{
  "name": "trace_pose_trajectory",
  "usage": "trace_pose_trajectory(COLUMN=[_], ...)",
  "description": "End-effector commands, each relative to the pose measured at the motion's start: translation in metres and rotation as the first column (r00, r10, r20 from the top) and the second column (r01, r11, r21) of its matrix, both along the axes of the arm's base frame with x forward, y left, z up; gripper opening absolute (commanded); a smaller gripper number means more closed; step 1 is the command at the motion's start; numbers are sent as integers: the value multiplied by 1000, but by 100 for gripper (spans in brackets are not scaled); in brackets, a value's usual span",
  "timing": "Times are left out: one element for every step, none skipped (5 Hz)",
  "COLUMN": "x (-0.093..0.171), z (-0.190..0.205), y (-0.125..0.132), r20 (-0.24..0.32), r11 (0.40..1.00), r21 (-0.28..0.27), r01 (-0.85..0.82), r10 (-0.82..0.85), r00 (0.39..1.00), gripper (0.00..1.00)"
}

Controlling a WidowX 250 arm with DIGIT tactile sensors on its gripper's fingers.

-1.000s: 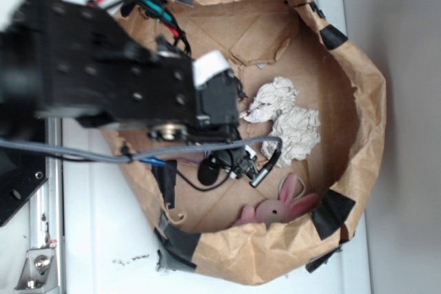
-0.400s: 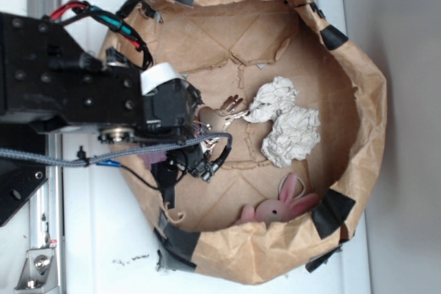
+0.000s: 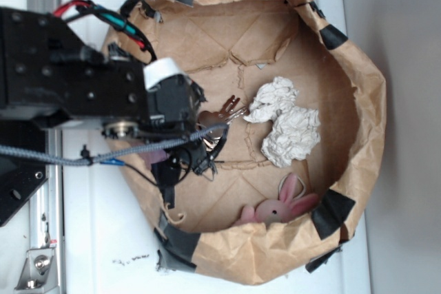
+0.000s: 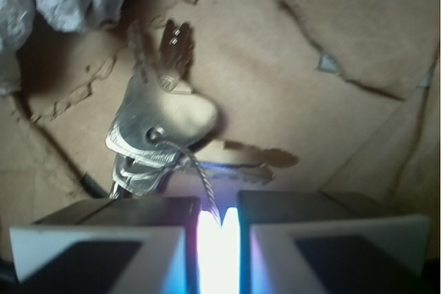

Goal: Grab the silver keys.

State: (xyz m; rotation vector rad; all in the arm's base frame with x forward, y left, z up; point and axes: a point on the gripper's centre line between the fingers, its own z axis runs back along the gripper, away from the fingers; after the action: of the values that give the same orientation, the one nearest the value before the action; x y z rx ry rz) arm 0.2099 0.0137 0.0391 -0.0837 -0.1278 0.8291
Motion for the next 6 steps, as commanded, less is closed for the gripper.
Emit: trace_pose_trajectory(x=[20,-4,47,97,107,87], z=[21,22,42,53,92,115], y=[7,12,-6,-9,33,36], r20=[61,7,-20,-24,68,125], r11=[1000,997,999,998,977,978], r21=[2,12,22,-12,-169,-197], r01=[-3,-79,-45,-65,-129,-67], r10=[3,79,46,65,142,93], r00=[998,997,999,998,988,988], gripper=[0,0,0,0,0,0])
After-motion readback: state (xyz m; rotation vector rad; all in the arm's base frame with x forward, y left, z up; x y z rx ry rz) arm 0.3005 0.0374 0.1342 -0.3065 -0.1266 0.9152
